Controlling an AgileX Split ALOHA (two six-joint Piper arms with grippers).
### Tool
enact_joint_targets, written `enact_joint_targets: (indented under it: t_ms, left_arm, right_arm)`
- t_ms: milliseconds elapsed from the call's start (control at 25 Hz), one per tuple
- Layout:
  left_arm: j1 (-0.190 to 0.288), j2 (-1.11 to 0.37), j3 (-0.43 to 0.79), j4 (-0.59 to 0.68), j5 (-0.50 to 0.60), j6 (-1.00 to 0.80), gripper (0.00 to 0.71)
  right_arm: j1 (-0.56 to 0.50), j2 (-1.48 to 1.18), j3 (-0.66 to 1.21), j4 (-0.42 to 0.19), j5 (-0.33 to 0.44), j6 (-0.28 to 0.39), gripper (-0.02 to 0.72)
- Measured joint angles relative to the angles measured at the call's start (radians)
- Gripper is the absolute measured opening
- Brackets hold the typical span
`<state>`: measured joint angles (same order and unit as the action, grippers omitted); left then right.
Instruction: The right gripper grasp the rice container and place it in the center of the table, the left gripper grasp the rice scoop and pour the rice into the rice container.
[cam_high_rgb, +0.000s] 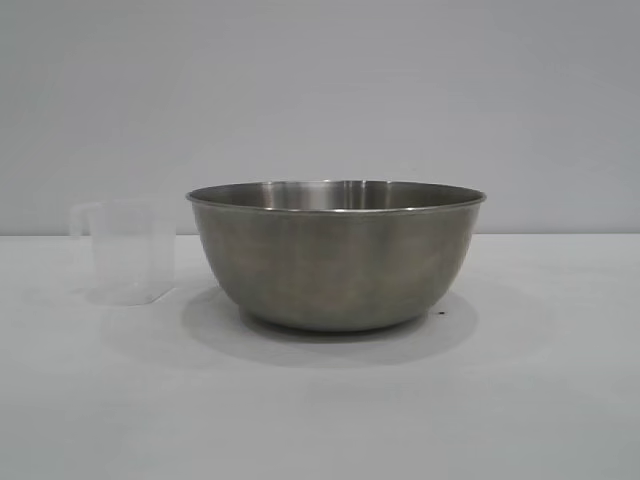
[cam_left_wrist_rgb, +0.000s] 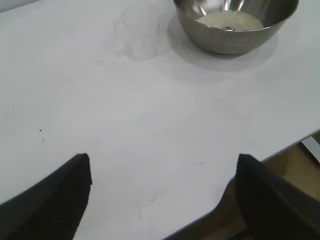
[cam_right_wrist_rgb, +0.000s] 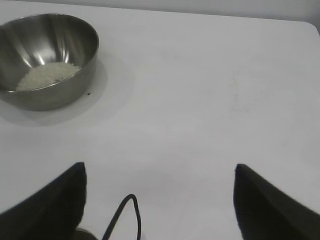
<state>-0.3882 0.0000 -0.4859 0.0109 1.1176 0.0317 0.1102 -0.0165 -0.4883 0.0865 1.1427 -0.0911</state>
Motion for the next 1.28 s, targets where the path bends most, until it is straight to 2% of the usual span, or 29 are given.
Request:
enact_joint_targets:
  t_ms: [400, 480, 680, 800, 880, 1000, 1280]
  left_arm:
    - [0.007, 0.000, 0.001, 0.002, 0.000, 0.000, 0.522]
    - [0.045, 0.000, 0.002, 0.002, 0.000, 0.000, 0.522]
    - [0.231, -0.014, 0.002, 0.002, 0.002, 0.000, 0.522]
    - [0.313, -0.015, 0.002, 0.004, 0.003, 0.000, 0.522]
    - [0.351, -0.016, 0.002, 0.004, 0.003, 0.000, 0.522]
    - [0.381, -0.018, 0.002, 0.004, 0.003, -0.001, 0.522]
    - [0.382, -0.018, 0.002, 0.004, 0.003, -0.001, 0.522]
  right_arm:
    - [0.000, 0.000, 0.000, 0.000, 0.000, 0.000, 0.543]
    - [0.000, 0.000, 0.000, 0.000, 0.000, 0.000, 0.543]
    - [0.000, 0.000, 0.000, 0.000, 0.000, 0.000, 0.543]
    - [0.000, 0.000, 0.000, 0.002, 0.000, 0.000, 0.543]
    - [0.000, 0.000, 0.000, 0.002, 0.000, 0.000, 0.543]
    - [0.000, 0.000, 0.000, 0.002, 0.000, 0.000, 0.543]
    - [0.000, 0.000, 0.000, 0.002, 0.000, 0.000, 0.543]
